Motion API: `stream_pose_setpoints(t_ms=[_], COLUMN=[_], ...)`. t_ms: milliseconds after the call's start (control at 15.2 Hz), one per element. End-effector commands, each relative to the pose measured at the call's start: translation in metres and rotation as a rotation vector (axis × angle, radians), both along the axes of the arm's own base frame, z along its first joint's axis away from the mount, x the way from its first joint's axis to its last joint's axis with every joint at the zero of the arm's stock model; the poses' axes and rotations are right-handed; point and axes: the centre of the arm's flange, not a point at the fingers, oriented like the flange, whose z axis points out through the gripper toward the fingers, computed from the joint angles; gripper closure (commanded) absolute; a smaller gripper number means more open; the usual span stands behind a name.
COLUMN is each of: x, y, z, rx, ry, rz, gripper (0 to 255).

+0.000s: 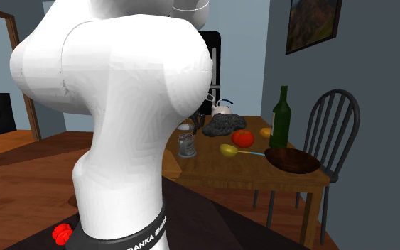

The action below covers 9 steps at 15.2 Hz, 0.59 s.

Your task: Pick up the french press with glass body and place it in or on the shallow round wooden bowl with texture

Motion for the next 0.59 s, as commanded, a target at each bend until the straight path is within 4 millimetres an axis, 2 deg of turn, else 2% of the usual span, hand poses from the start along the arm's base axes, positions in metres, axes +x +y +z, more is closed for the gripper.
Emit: stream_pose_setpoints(t_ms=[0, 198, 528], x=[0.000, 0.000, 0.000], y=[0.000, 0.000, 0.000], z=[0.000, 0.000, 0.026], rx=[0.000, 0.000, 0.000], ry=[0.000, 0.000, 0.000], rz=[0.000, 0.000, 0.000], gripper=[255, 255, 255])
